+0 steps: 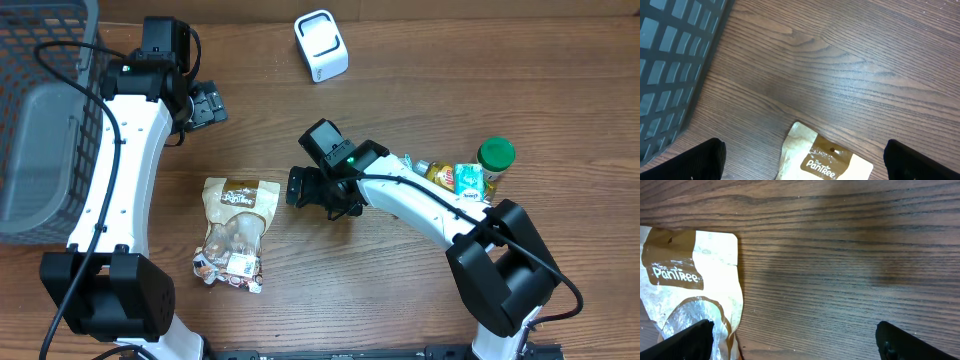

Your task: Scan the item barcode

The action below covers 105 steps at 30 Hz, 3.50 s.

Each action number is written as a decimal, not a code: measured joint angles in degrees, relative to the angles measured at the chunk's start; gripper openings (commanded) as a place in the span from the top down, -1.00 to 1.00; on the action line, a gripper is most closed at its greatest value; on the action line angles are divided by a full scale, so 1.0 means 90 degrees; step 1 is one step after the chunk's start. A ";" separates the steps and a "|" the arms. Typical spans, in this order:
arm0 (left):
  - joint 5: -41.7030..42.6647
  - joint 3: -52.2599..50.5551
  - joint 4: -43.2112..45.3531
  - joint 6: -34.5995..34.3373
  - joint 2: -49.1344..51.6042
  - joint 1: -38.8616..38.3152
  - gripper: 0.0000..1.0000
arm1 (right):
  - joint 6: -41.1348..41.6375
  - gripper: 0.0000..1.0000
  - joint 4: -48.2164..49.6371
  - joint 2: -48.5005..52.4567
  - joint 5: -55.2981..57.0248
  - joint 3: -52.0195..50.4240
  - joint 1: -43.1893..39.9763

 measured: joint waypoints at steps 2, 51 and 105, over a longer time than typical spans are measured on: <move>0.0000 0.0000 0.0000 0.0002 0.0000 0.0000 -0.99 | -0.0002 -1.00 0.0000 0.0000 0.0000 0.0000 0.0000; 0.0000 0.0000 0.0000 0.0002 0.0000 0.0000 -0.99 | -0.0002 -1.00 0.0308 -0.0002 -0.0002 0.0000 0.0000; 0.0000 0.0000 -0.0002 0.0002 0.0000 0.0000 -0.99 | 0.0022 0.71 0.2210 0.0673 -0.0641 0.0000 0.1078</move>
